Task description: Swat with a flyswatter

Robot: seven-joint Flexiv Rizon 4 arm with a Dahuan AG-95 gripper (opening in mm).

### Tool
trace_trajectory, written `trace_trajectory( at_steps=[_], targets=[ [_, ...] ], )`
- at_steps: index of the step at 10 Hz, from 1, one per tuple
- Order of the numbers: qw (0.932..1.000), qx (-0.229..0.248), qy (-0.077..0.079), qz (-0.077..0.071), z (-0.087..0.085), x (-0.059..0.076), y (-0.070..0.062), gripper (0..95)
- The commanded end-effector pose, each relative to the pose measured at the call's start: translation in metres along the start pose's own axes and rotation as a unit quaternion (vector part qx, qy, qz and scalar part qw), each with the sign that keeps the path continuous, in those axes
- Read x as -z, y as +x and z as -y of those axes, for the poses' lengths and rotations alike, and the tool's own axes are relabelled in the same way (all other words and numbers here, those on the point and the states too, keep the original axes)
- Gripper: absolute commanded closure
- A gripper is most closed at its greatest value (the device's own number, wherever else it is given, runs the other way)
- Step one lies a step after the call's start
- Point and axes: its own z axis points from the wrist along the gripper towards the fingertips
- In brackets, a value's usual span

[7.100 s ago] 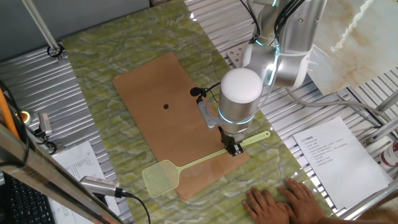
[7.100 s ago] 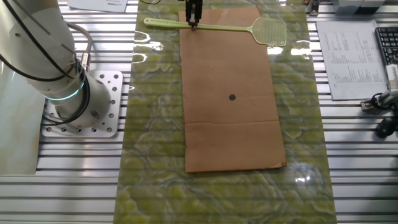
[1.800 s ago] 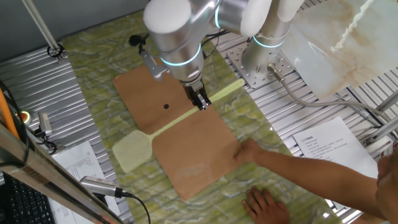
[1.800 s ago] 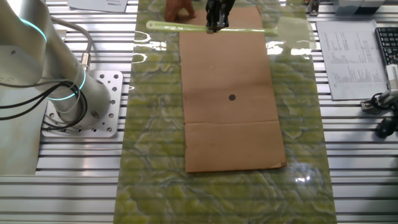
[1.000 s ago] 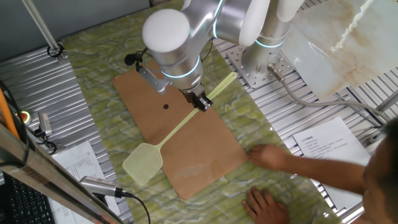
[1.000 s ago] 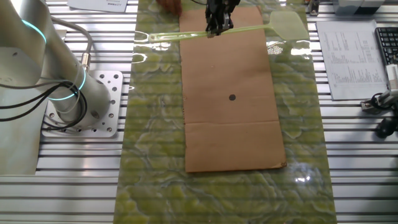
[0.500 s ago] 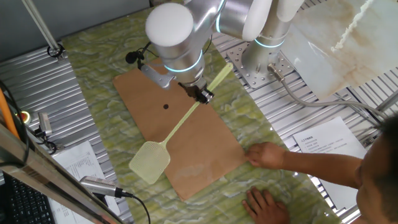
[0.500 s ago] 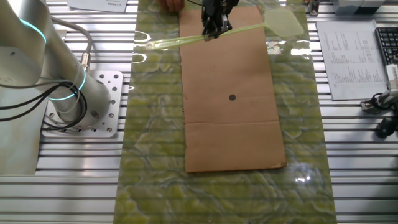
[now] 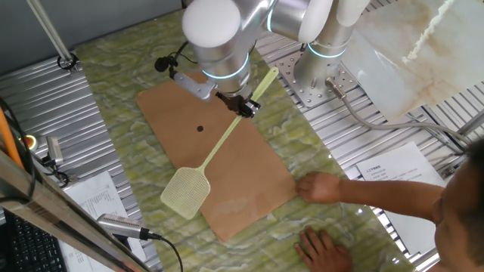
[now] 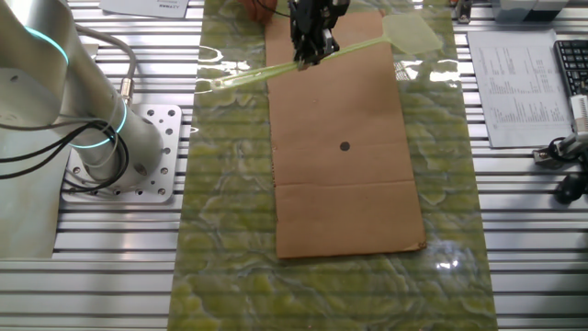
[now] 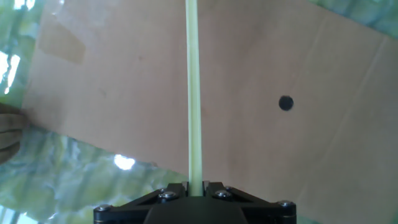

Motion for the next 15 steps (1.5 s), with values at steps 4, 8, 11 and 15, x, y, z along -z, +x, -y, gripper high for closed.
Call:
trace_trajectory(
  at_steps=[4,8,11,15],
  targets=[
    [0.9977,-0.036,-0.038,0.044,0.0,0.0,-0.002,95.0],
    [0.9993,0.022,-0.029,0.004,0.004,0.008,0.004,95.0],
    [0.9979,0.063,-0.014,0.002,0.038,0.01,0.031,95.0],
    [0.9904,0.136,0.02,-0.015,0.069,0.011,0.065,95.0]
  ],
)
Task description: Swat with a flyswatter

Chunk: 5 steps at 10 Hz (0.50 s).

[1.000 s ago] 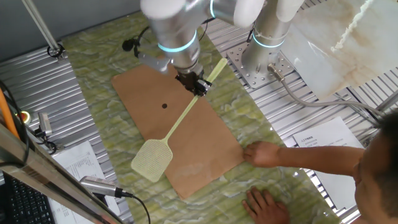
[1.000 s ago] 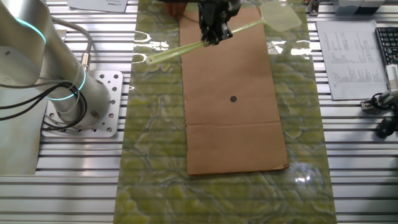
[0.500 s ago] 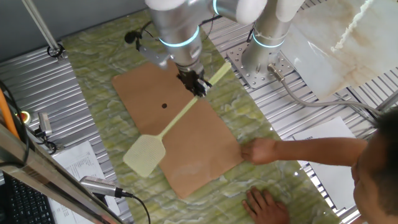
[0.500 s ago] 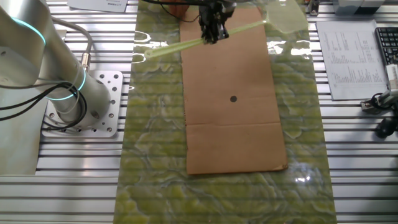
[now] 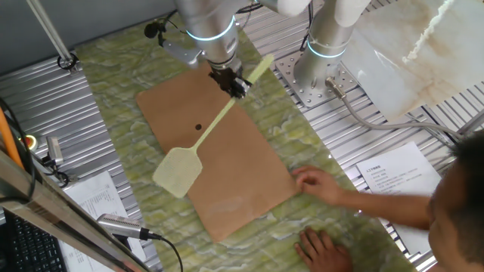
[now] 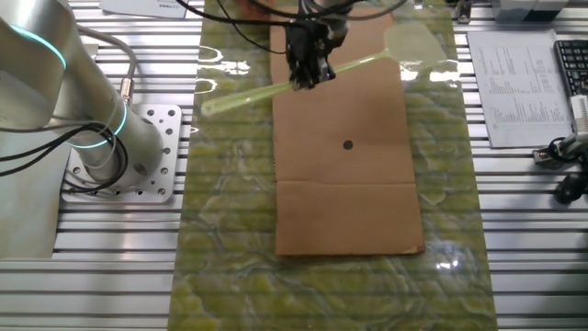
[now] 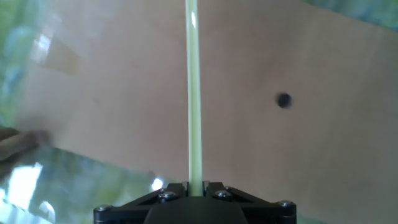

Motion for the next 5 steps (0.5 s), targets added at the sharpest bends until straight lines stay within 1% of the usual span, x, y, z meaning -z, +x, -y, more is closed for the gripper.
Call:
trace_trajectory(
  at_steps=[1,2,3,5],
  targets=[
    [0.9914,0.123,0.04,-0.021,0.018,0.003,0.027,95.0],
    [0.9902,0.128,0.049,-0.027,0.023,0.004,0.029,95.0],
    [0.9883,0.14,0.055,-0.027,0.031,0.003,0.034,95.0],
    [0.9856,0.157,0.059,-0.024,0.038,0.001,0.037,95.0]
  ],
)
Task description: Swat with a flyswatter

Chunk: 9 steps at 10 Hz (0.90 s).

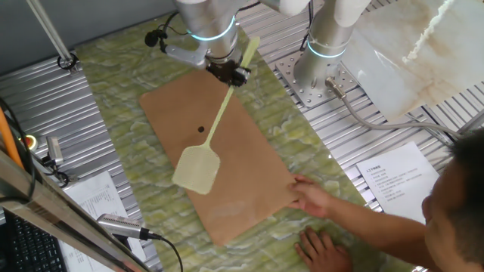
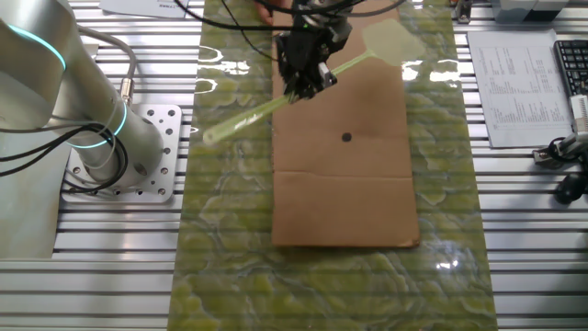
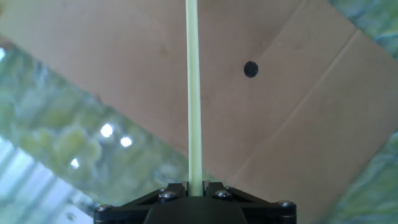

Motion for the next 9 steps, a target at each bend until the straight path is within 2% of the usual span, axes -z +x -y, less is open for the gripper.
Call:
trace_trajectory(
  at_steps=[1,3,4,6,8,9],
  targets=[
    [0.9987,0.048,0.016,-0.002,0.015,-0.004,0.007,95.0],
    [0.996,0.085,0.028,-0.005,0.019,-0.005,-0.002,95.0],
    [0.9958,0.087,0.028,-0.003,0.019,-0.005,-0.002,95.0],
    [0.9962,0.085,0.017,0.006,0.02,-0.003,-0.007,95.0],
    [0.9959,0.09,0.006,0.012,0.02,-0.003,-0.007,95.0],
    [0.9967,0.08,0.006,0.011,0.02,-0.003,-0.007,95.0]
  ],
)
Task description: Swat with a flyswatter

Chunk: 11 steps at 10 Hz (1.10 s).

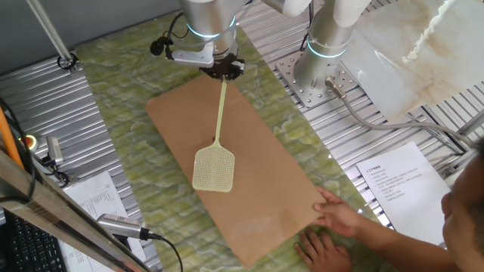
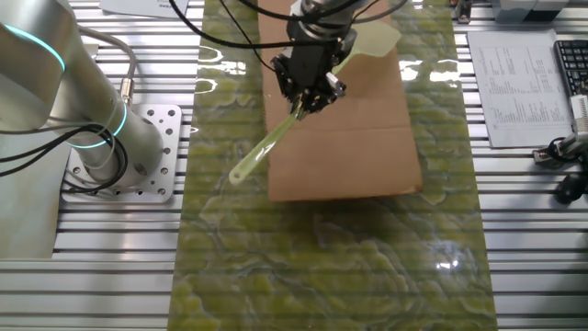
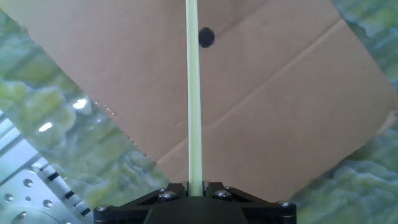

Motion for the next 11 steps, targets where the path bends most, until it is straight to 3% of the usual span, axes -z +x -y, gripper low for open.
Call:
trace_trajectory(
  at_steps=[1,3,5,6,8,10,11],
  targets=[
    [0.9997,-0.025,-0.003,-0.002,0.0,0.0,-0.001,95.0],
    [0.999,-0.041,-0.012,0.015,0.0,0.0,-0.001,95.0],
    [0.9999,-0.009,0.002,0.013,-0.003,-0.001,-0.007,95.0],
    [0.9998,0.017,0.008,0.006,0.001,-0.003,-0.003,95.0],
    [0.996,0.089,0.005,0.009,0.021,-0.015,0.019,95.0],
    [0.9915,0.128,0.019,-0.014,0.035,-0.03,0.039,95.0],
    [0.9903,0.136,0.021,-0.015,0.038,-0.033,0.046,95.0]
  ],
)
